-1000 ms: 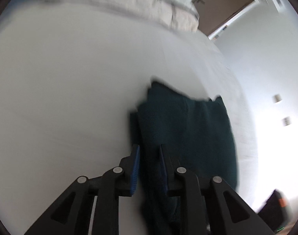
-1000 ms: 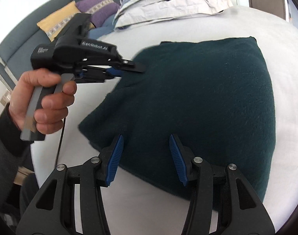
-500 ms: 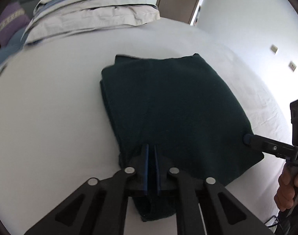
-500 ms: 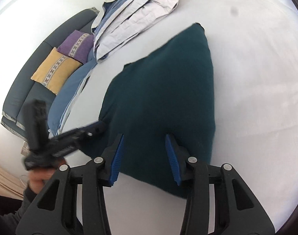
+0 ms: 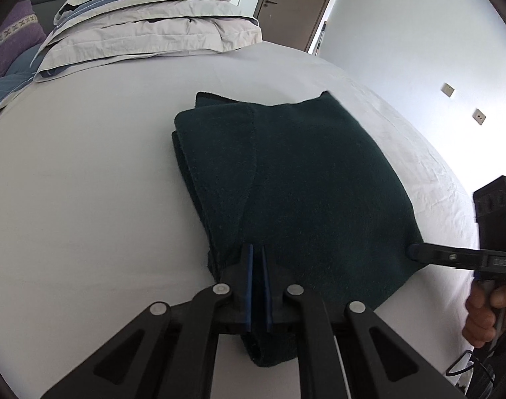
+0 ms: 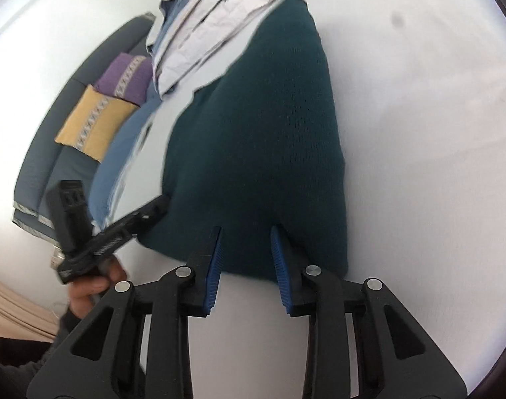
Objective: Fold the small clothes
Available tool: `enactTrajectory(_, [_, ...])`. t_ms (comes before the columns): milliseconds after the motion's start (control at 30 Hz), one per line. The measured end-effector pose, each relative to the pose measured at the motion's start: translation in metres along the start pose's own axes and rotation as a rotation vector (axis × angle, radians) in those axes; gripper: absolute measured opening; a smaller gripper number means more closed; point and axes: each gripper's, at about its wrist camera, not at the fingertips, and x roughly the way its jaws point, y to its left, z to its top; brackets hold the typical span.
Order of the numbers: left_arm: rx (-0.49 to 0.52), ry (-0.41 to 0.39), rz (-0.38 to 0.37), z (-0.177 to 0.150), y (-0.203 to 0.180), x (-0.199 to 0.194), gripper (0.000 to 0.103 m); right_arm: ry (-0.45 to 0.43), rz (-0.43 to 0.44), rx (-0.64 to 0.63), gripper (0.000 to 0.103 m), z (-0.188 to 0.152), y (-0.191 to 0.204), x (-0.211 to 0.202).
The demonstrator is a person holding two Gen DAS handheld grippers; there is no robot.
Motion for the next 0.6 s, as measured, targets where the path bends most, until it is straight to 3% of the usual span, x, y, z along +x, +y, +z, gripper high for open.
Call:
enactTrajectory(233, [0.002,0.006,0.01,0.0,0.001,-0.003,0.008,-0.073,0.093,0.038,0.03,-0.003,0.0,-0.035])
enactTrajectory(333, [-0.01,0.008,0.005,0.0,0.002,-0.006,0.008,0.04,0.029,0.059,0.029,-0.006,-0.022,-0.009])
enactTrajectory(467, [-0.046,-0.002,0.037,0.005,0.005,-0.023,0.009,-0.004,0.041,0.047,0.028,-0.008,-0.018,-0.031])
enactTrajectory(600, [-0.093,-0.074,0.083,0.032,0.003,-0.05,0.019,-0.109,0.071,0.016,0.03,0.022,-0.004,-0.062])
